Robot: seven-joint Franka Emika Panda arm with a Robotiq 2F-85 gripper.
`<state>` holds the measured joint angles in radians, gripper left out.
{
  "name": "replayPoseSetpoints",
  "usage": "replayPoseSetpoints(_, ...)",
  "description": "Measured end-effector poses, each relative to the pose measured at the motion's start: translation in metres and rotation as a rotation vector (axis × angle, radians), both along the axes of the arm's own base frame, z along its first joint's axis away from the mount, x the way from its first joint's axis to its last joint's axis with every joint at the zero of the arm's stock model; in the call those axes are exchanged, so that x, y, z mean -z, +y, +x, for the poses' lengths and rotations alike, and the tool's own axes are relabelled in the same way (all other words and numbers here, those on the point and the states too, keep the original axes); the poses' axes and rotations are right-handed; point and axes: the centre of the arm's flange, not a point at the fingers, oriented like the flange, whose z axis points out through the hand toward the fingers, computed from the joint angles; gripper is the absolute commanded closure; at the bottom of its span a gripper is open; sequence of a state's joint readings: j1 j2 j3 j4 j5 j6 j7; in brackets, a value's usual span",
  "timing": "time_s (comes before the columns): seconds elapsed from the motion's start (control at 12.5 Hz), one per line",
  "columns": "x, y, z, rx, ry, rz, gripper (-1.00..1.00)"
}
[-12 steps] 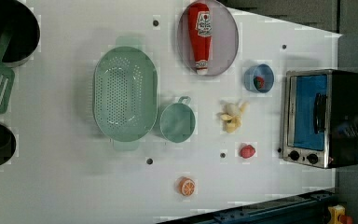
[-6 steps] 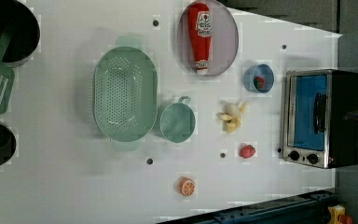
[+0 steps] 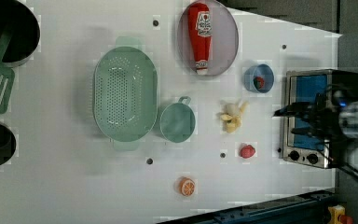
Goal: Pick Banana and place it in mug.
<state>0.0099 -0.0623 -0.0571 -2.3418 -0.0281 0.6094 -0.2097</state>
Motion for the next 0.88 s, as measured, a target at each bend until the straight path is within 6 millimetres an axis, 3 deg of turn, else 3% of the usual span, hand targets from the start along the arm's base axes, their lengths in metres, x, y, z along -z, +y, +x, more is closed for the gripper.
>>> replayPoseSetpoints(0.16,0.031,-0.001,0.013,-0.093,-0.030,0.002,-1.00)
replayPoseSetpoints(0.4,0.068,-0.002,0.016,-0.196,-0.072,0.017,-1.00)
replayPoseSetpoints(0.56,0.107,-0.002,0.022,-0.205,-0.053,0.019,-1.00)
replayPoseSetpoints(0.72,0.164,-0.006,0.011,-0.204,0.026,0.024,-1.00)
replayPoseSetpoints(0.88,0.207,-0.001,-0.014,-0.237,0.080,0.029,-1.00)
